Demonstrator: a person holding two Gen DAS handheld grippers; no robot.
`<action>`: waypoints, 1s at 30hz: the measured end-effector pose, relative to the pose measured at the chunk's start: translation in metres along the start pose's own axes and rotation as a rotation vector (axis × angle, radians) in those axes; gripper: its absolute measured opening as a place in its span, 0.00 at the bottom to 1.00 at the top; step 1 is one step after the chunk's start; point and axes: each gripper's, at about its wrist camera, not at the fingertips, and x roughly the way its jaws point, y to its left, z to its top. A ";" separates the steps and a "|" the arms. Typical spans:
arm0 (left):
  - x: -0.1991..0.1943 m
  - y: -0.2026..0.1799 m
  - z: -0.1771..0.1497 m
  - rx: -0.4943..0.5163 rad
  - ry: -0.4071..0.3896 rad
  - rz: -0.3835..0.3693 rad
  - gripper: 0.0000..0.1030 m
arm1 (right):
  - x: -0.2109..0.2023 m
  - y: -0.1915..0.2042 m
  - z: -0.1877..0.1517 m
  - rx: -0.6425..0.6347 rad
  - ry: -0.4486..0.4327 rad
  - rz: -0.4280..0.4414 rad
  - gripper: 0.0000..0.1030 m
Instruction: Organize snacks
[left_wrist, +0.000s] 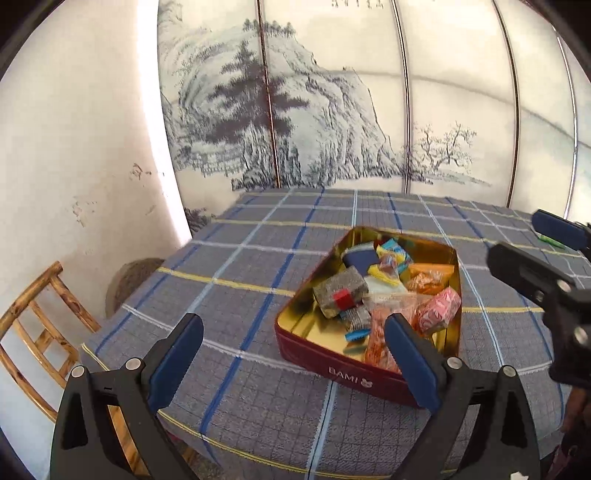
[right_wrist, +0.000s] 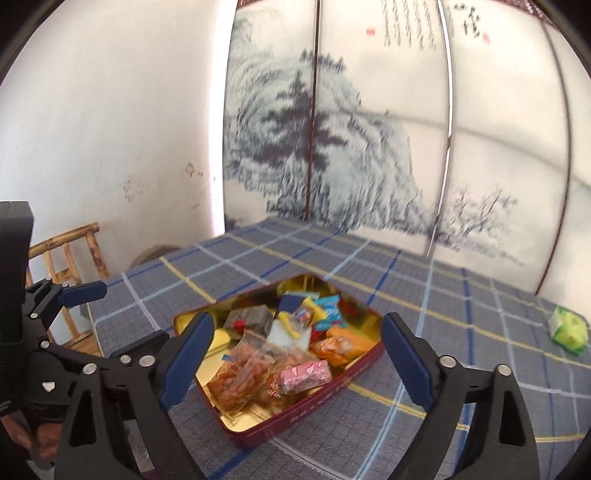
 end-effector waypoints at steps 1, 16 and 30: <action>-0.006 0.001 0.002 0.000 -0.025 0.007 0.96 | -0.006 0.000 0.001 0.000 -0.016 -0.010 0.94; -0.107 0.010 0.040 -0.044 -0.347 -0.012 1.00 | -0.073 -0.001 0.021 0.027 -0.135 -0.069 0.99; -0.141 0.014 0.057 -0.097 -0.380 -0.144 1.00 | -0.100 -0.004 0.027 0.034 -0.183 -0.101 1.00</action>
